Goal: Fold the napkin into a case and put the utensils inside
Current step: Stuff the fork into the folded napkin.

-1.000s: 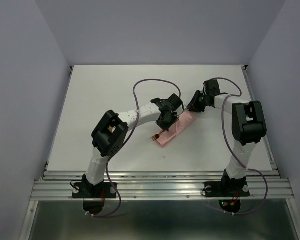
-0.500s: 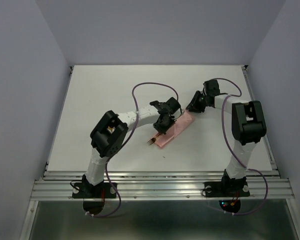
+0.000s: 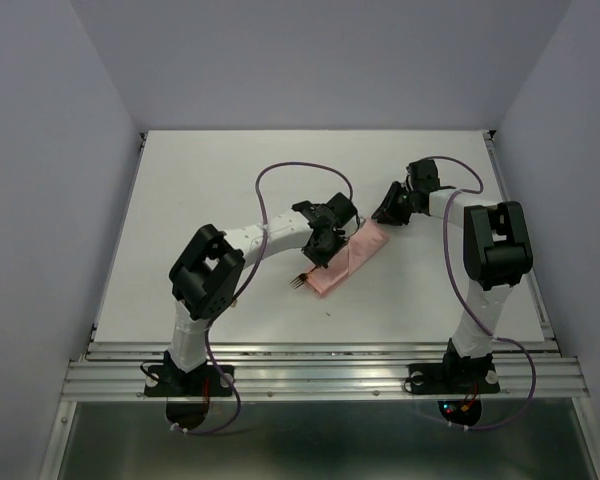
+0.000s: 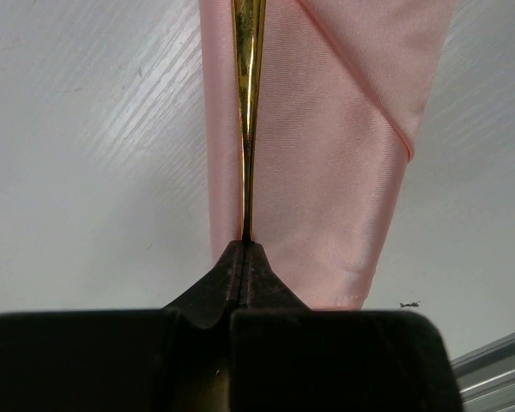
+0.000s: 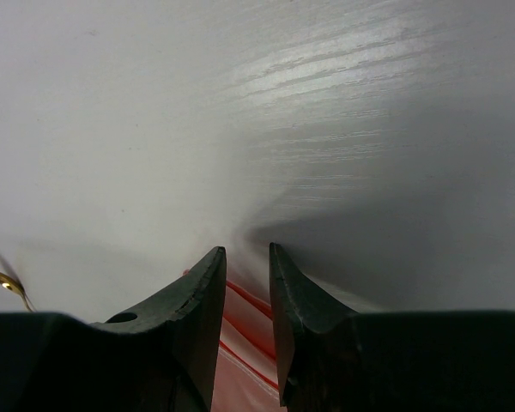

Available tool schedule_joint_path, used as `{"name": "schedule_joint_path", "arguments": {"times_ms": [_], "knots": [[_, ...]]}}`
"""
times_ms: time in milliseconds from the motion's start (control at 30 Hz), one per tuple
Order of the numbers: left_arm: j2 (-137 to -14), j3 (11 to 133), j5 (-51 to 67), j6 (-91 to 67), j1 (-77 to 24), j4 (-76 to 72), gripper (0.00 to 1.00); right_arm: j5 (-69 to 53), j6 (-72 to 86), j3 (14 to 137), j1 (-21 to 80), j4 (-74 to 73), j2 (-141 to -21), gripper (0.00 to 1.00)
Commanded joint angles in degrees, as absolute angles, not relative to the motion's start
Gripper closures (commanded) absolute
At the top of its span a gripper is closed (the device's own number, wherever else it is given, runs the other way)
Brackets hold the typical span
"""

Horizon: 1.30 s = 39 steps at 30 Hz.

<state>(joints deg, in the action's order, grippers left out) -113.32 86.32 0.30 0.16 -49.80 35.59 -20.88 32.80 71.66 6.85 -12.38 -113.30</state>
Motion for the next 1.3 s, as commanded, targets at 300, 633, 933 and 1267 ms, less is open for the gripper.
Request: {"name": "schedule_joint_path", "arguments": {"times_ms": [300, 633, 933, 1267], "knots": [[-109.95, 85.08, -1.67, 0.35, -49.22, 36.39, 1.0, -21.0, 32.26, 73.3, 7.21, -12.22, -113.99, 0.67], [-109.42, 84.46, 1.39, 0.79, -49.31, 36.47, 1.0, -21.18, 32.43, 73.48, 7.21, -12.22, -113.99, 0.67], [-111.8, 86.48, 2.46, 1.05, -49.31, 36.91, 1.0, -21.53, 32.52, 74.0, 7.21, -12.22, -114.08, 0.67], [-115.75, 92.19, 1.67, 1.58, -49.39, 38.32, 1.0, -21.8, 32.43, 74.0, 8.26, -12.13, -113.99, 0.67]]}}
